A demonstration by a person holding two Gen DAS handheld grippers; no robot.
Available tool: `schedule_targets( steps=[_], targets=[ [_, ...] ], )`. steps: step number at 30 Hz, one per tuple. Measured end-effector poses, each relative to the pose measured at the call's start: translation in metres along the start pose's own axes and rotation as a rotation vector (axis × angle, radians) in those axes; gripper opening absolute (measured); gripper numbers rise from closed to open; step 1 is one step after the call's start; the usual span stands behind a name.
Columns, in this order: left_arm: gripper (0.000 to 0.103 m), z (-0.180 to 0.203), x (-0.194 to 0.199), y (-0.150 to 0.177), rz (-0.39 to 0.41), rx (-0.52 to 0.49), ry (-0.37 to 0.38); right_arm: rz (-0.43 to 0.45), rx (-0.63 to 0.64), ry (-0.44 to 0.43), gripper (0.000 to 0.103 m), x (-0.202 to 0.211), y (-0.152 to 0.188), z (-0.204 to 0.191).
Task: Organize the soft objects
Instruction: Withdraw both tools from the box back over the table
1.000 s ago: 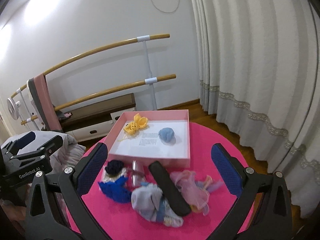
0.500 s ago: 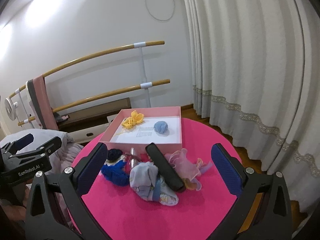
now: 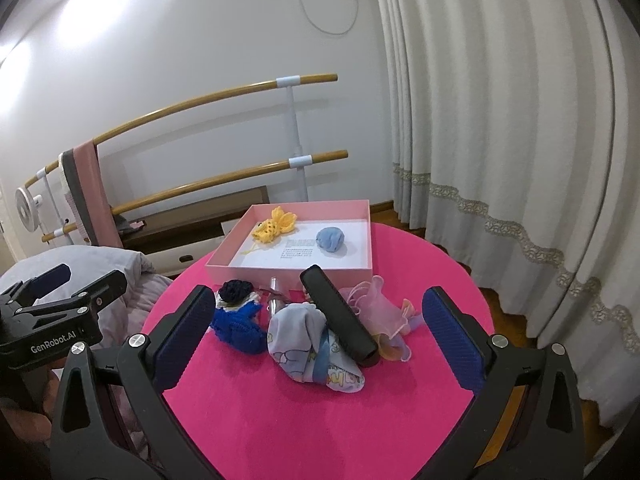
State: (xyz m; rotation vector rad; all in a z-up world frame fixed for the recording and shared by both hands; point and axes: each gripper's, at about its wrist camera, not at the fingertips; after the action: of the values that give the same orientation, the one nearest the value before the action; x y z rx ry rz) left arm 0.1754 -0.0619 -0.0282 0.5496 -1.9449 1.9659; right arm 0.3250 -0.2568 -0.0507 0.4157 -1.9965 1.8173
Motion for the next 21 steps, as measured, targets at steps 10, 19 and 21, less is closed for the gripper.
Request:
schedule_targets(
  steps=[10, 19, 21],
  targets=[
    [0.103, 0.002, -0.006, 0.014, -0.060, -0.006, 0.001, -0.037, -0.014, 0.011, 0.103, -0.005, 0.010, 0.011],
    [0.103, 0.013, -0.034, 0.021, -0.128, -0.025, -0.008, -0.108, -0.042, 0.016, 0.102, -0.025, 0.027, 0.037],
    [0.103, 0.015, -0.042, 0.024, -0.142, -0.029, -0.008, -0.131, -0.048, 0.015, 0.096, -0.031, 0.031, 0.043]
  ],
)
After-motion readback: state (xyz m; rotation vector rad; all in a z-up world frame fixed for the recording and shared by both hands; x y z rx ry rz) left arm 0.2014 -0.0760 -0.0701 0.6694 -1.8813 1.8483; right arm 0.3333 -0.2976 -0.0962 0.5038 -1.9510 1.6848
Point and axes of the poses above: each gripper's, at about its wrist camera, not at the fingertips, and x roughly against the way its jaws point, z to its right, y to its underside, and after that the axes turned 3 degrees about z, right-handed
